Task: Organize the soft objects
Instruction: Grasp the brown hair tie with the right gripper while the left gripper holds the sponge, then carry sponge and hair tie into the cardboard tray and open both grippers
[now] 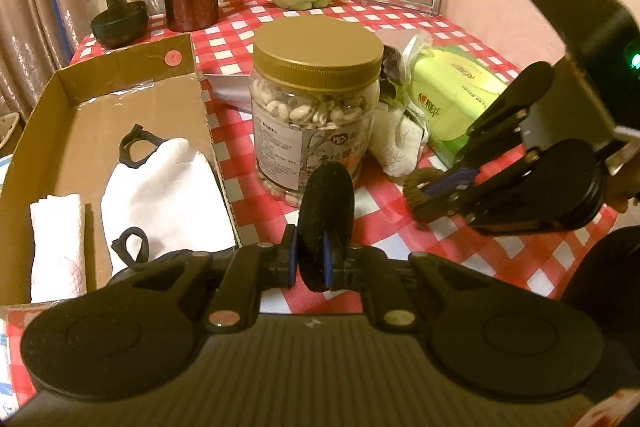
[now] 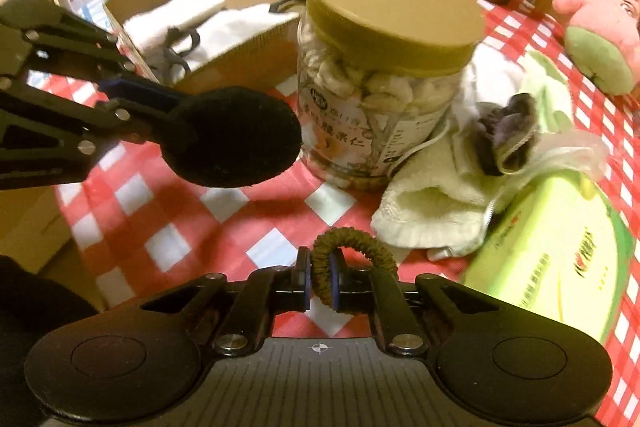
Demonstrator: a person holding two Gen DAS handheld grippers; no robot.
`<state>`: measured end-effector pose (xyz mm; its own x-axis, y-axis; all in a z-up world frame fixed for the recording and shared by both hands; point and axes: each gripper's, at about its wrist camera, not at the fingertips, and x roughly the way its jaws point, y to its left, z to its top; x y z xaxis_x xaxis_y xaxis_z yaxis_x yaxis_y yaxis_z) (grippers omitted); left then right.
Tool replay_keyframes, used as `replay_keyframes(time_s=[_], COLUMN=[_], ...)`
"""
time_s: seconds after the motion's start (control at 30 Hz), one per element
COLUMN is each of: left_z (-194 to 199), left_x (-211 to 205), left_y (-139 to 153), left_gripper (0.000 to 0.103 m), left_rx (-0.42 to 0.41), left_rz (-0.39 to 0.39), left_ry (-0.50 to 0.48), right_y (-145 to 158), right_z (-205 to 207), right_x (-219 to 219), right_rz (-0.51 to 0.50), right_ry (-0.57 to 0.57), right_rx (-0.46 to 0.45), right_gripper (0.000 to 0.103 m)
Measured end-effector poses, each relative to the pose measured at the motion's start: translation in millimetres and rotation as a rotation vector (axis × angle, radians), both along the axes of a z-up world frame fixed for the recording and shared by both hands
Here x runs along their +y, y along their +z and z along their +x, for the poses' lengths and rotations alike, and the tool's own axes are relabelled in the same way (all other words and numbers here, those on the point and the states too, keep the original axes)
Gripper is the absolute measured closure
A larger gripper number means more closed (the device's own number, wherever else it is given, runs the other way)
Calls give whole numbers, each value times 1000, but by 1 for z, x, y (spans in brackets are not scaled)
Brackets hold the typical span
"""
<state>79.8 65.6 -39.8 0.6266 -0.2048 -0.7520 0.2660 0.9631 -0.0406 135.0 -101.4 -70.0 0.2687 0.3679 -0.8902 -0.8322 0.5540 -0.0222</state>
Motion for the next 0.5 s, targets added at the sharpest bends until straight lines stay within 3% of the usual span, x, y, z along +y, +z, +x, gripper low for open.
replay_keyframes(time_s=[0.27,0.5], left_z=[-14,-27], left_x=[7,31], left_y=[26,53], left_gripper=[92,92], left_rx=[-38,-89], left_rz=[-28,-21], left_ry=[37,125], right_y=[54,90], right_z=[-21,-38], right_x=[-10,22], right_rz=[126,231], right_ry=[-30,24], right_rx=[-6,-52], right_gripper=[94,94])
